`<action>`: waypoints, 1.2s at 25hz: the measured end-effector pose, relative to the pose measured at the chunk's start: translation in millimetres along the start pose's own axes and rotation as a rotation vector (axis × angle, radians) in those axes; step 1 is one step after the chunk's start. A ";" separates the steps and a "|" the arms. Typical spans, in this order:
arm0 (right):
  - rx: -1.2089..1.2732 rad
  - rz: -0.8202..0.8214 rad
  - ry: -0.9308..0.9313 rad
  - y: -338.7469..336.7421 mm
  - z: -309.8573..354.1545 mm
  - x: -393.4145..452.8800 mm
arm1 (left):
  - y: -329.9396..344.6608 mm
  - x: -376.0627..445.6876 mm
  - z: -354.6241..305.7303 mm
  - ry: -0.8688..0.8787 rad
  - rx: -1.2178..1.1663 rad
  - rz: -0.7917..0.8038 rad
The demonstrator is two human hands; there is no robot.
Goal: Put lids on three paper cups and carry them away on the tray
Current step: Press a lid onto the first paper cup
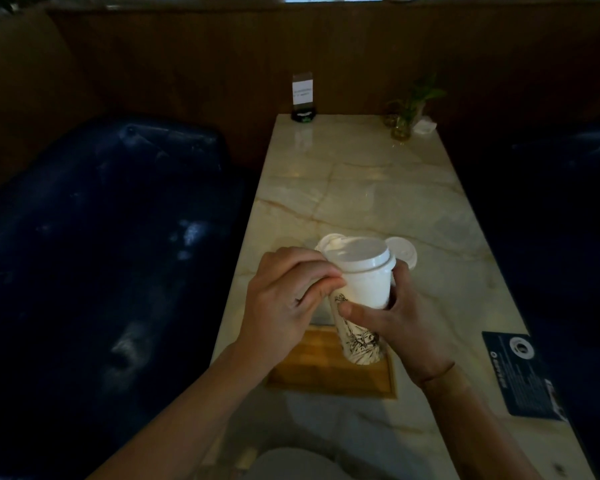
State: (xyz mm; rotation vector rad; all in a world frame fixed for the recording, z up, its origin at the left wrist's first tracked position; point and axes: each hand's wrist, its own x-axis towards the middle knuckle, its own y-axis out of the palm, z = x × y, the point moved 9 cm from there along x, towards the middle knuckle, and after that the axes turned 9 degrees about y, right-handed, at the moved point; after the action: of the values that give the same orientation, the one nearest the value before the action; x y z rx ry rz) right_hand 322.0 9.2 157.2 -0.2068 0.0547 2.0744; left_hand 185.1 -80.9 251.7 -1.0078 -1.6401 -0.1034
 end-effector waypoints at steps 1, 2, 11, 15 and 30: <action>-0.057 -0.036 -0.037 1.0 2.5 0.0 | 1.8 1.6 -2.6 0.013 0.028 0.005; -0.106 -0.082 -0.076 2.6 5.8 -0.5 | 4.0 2.8 -5.6 0.025 0.064 0.010; -0.124 -0.238 -0.110 2.0 18.6 -14.5 | 5.0 4.6 -17.3 0.088 0.151 -0.013; -0.089 -0.149 -0.051 -0.1 11.1 -11.6 | 0.2 1.0 -15.3 0.087 0.137 -0.008; 0.094 0.100 0.036 12.5 -6.1 -5.0 | -5.5 -4.0 -17.8 0.181 0.113 0.002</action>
State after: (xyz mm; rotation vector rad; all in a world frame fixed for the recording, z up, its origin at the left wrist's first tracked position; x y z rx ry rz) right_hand 314.2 -2.0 151.5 -0.1868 0.1877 2.1621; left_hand 195.1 -96.3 256.9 -0.8875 -1.4637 -0.0965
